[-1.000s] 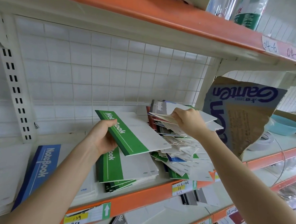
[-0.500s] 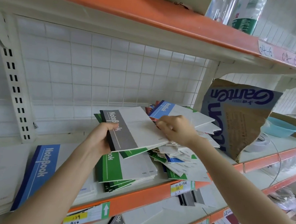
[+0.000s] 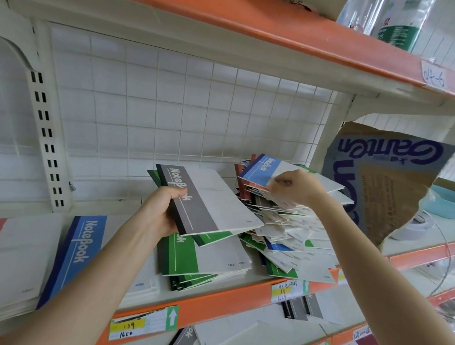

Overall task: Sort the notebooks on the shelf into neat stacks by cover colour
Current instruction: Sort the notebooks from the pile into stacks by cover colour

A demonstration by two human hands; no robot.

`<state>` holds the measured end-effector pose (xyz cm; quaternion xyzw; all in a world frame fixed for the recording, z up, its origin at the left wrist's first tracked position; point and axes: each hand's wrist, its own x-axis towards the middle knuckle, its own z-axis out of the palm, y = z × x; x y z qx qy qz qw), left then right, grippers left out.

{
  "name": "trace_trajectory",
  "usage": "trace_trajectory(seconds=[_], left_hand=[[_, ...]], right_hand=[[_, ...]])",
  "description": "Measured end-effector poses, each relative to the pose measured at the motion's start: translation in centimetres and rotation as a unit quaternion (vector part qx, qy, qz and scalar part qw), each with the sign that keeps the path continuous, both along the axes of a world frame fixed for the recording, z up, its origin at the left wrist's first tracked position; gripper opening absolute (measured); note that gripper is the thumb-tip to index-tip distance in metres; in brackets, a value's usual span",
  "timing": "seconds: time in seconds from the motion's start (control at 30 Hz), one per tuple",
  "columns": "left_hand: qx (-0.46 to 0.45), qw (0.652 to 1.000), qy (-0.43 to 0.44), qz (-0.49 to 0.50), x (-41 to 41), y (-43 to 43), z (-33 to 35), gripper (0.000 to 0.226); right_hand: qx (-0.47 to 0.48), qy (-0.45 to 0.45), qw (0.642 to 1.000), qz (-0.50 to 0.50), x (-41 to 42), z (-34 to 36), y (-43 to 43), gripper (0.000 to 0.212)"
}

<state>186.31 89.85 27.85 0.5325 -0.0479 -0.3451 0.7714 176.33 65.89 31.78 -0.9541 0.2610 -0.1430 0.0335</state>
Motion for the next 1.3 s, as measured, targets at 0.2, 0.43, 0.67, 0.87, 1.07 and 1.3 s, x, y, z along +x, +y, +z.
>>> trace_trajectory(seconds=[0.2,0.43,0.67,0.87,1.07,1.3], left_hand=[[0.006,1.000,0.005,0.002,-0.4,-0.2,-0.2,0.010],[0.009,1.000,0.007,0.007,-1.0,-0.2,-0.1,0.009],[-0.009,1.000,0.008,-0.015,-1.6,-1.3,0.3,0.023],[0.011,1.000,-0.007,-0.015,-2.5,-2.1,0.0,0.018],[0.011,1.000,-0.013,-0.007,-1.9,-1.3,0.1,0.020],[0.007,1.000,-0.005,0.016,-1.0,-0.2,-0.2,0.022]], right_hand=[[-0.178,0.022,0.984,0.017,-0.7,0.0,0.8,0.035],[-0.175,-0.018,0.984,0.007,-1.0,-0.4,1.2,0.027],[-0.188,-0.161,0.925,0.288,-3.2,-3.3,4.1,0.016],[-0.108,-0.139,0.918,0.355,-4.1,-3.4,5.3,0.037],[-0.066,-0.133,0.981,0.121,-3.0,-1.2,1.1,0.030],[-0.080,-0.040,0.994,0.060,-1.2,-1.8,-0.5,0.033]])
